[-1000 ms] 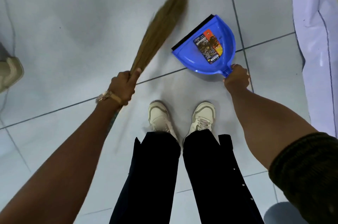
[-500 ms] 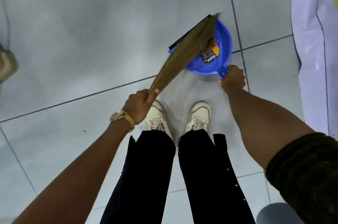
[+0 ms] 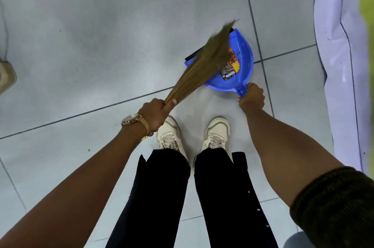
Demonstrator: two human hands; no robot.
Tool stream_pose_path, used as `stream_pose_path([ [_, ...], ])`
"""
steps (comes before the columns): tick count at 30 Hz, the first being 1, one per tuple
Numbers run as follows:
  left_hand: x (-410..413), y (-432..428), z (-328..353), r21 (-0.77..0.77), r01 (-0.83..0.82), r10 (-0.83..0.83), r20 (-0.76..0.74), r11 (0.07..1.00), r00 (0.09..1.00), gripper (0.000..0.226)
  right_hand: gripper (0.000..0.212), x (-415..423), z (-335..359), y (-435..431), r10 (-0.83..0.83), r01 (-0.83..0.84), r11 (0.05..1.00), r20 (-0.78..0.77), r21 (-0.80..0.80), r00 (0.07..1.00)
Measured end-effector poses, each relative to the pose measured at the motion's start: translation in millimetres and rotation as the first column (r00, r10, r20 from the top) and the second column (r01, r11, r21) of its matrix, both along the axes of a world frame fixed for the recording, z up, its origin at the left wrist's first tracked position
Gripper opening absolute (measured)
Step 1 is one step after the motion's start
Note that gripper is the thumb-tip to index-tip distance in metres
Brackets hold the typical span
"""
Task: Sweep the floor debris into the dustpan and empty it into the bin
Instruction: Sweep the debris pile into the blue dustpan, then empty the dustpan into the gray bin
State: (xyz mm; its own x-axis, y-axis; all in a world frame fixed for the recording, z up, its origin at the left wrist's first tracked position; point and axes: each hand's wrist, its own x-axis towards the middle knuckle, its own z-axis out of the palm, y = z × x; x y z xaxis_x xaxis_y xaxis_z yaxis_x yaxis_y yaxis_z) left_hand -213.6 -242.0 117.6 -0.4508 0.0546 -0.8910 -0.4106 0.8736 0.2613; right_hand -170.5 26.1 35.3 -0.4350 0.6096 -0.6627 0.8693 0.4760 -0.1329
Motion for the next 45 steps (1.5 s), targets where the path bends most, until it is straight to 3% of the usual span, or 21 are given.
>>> stream_pose_path([
  [8,35.7,-9.1,97.4,0.002,-0.004,0.004,-0.055,1.0,0.999,0.058,0.027,21.8,28.6,-1.4,-0.098,0.098,0.995,-0.002,-0.028,0.995],
  [15,18.0,-24.0,210.1,0.123,-0.263,0.285,-0.227,0.957,0.931,0.046,0.034,42.5,136.8,-12.5,-0.199,0.189,0.974,-0.075,-0.126,0.977],
  [17,11.7,-24.6,227.7,0.121,-0.253,0.277,-0.272,0.96,0.922,0.049,0.037,54.7,169.5,-19.0,-0.231,0.219,0.966,-0.083,-0.139,0.969],
  [23,1.8,-6.9,266.7,-0.078,0.058,-0.084,-0.396,0.995,0.914,0.041,0.035,103.3,272.1,-35.5,-0.409,0.386,0.908,-0.151,-0.159,0.9],
  [27,12.4,16.4,286.9,-0.107,0.206,-0.229,-0.281,0.973,0.932,0.054,0.017,156.3,328.0,-46.3,-0.584,0.565,0.811,-0.149,-0.155,0.798],
  [29,23.9,32.1,293.6,-0.099,0.324,-0.338,-0.207,0.941,0.918,0.073,0.017,190.1,347.8,-48.3,-0.653,0.637,0.757,-0.164,-0.144,0.739],
  [34,80.1,76.2,303.0,-0.045,0.563,-0.561,-0.19,0.825,0.806,0.079,0.024,281.6,372.2,-50.6,-0.8,0.793,0.597,-0.163,-0.121,0.578],
  [40,186.8,125.7,299.6,-0.025,0.812,-0.788,-0.262,0.583,0.557,0.071,0.029,397.8,375.7,-48.6,-0.924,0.919,0.369,-0.157,-0.137,0.348],
  [45,296.8,171.2,295.0,-0.033,0.913,-0.869,-0.321,0.407,0.376,0.07,0.027,499.9,380.7,-45.2,-0.969,0.966,0.218,-0.151,-0.139,0.197],
])
